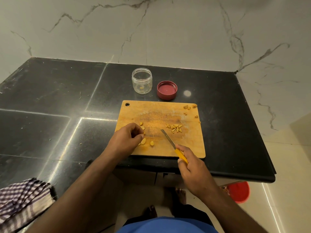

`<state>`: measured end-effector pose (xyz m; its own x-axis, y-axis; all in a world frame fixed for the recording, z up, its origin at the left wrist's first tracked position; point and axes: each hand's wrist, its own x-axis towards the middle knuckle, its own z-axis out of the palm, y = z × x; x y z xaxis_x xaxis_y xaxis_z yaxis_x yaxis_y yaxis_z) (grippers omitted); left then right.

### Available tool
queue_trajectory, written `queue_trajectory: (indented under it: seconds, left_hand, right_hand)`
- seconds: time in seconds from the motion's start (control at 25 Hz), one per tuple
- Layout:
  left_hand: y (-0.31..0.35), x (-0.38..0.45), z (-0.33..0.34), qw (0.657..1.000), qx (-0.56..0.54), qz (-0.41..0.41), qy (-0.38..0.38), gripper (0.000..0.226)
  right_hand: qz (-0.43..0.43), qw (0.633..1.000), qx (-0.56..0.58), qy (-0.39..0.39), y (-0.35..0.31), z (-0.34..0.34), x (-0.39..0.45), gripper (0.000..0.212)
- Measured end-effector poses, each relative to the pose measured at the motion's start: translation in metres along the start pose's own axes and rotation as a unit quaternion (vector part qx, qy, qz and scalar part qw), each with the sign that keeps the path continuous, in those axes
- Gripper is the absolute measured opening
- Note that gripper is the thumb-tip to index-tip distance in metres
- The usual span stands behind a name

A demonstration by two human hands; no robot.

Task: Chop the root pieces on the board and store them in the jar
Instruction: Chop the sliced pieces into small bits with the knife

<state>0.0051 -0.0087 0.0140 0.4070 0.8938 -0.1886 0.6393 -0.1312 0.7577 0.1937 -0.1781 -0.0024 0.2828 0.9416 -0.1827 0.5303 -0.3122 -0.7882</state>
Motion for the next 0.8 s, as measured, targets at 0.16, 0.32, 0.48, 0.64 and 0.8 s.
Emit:
queue_trajectory:
  seconds: [0.16,0.32,0.48,0.64,0.8]
  left_hand:
    - [0.016,0.014,0.013,0.999,0.017,0.021,-0.022,0.021]
    - [0.033,0.035,0.023,0.996,0.071,0.015,-0.042,0.017]
    - [0.049,0.054,0.034,0.988,0.124,0.022,-0.085,0.023]
    - [0.048,0.06,0.035,0.99,0.133,0.009,-0.047,0.034]
    - [0.041,0.056,0.036,0.989,0.145,0.004,-0.043,0.029]
  right_hand:
    - [0.004,1.0,0.007,0.009,0.002,-0.006,-0.002,0.043]
    - [0.016,1.0,0.013,0.01,0.002,-0.01,-0.005,0.043]
    - [0.019,1.0,0.01,0.009,0.001,-0.012,-0.005,0.043]
    - [0.019,1.0,0.009,0.011,0.001,-0.013,-0.004,0.043]
    - [0.016,1.0,-0.007,0.017,-0.001,-0.012,-0.001,0.043]
